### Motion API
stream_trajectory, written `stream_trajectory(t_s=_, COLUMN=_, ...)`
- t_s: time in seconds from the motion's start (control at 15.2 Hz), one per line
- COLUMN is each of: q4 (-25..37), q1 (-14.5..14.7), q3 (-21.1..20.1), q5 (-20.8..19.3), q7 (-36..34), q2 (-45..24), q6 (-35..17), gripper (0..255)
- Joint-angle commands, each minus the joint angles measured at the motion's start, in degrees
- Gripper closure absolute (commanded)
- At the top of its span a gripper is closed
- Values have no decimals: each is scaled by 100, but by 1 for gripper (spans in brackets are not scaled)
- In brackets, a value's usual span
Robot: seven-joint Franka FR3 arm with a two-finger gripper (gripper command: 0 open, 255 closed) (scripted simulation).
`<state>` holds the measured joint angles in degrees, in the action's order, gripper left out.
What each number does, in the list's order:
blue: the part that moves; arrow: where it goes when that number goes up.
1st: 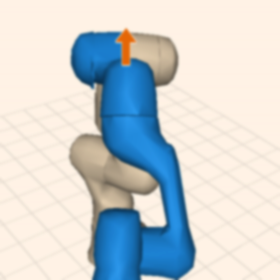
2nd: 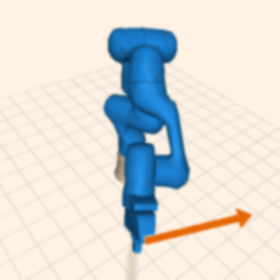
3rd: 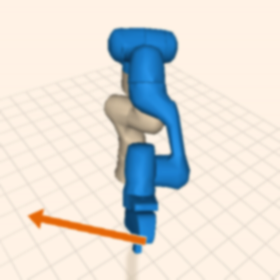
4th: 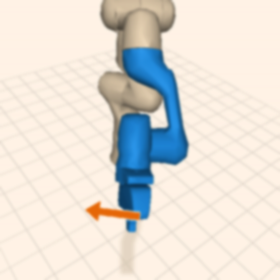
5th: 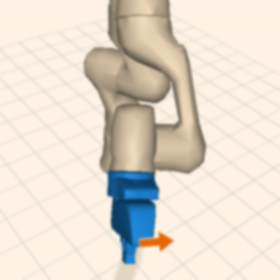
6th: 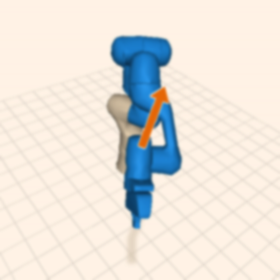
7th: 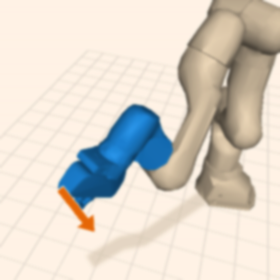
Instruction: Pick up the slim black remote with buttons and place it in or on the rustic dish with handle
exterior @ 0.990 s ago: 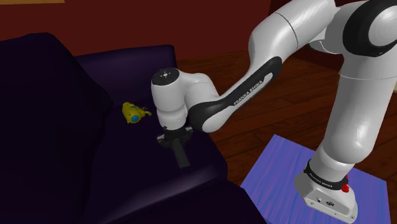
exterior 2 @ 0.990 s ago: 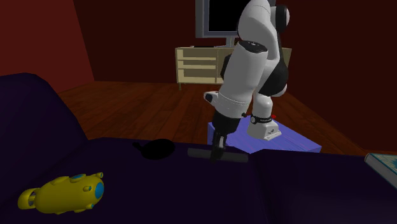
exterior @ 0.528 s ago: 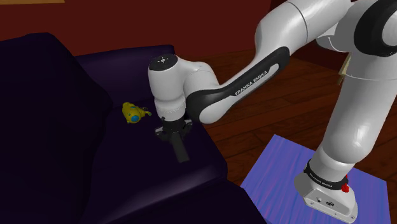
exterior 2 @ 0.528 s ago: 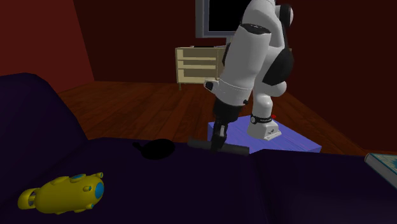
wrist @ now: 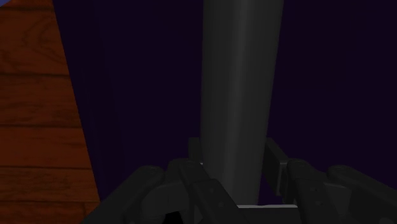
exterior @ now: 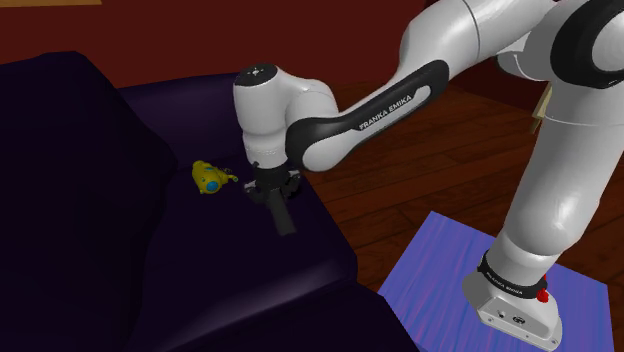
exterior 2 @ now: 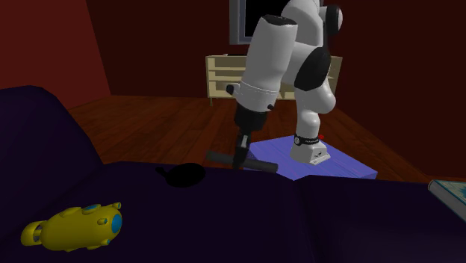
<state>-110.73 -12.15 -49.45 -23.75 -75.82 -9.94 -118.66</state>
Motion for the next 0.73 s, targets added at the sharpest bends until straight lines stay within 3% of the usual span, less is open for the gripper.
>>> stream_trajectory(t_s=0.0, q4=57, q1=-132, q3=103, q5=-47, q7=219, q2=-74, q6=-58, gripper=255)
stream_trajectory(t_s=0.66, q4=1026, q1=-498, q3=662, q5=-556, q7=1118, q2=-1001, q6=-21, gripper=255)
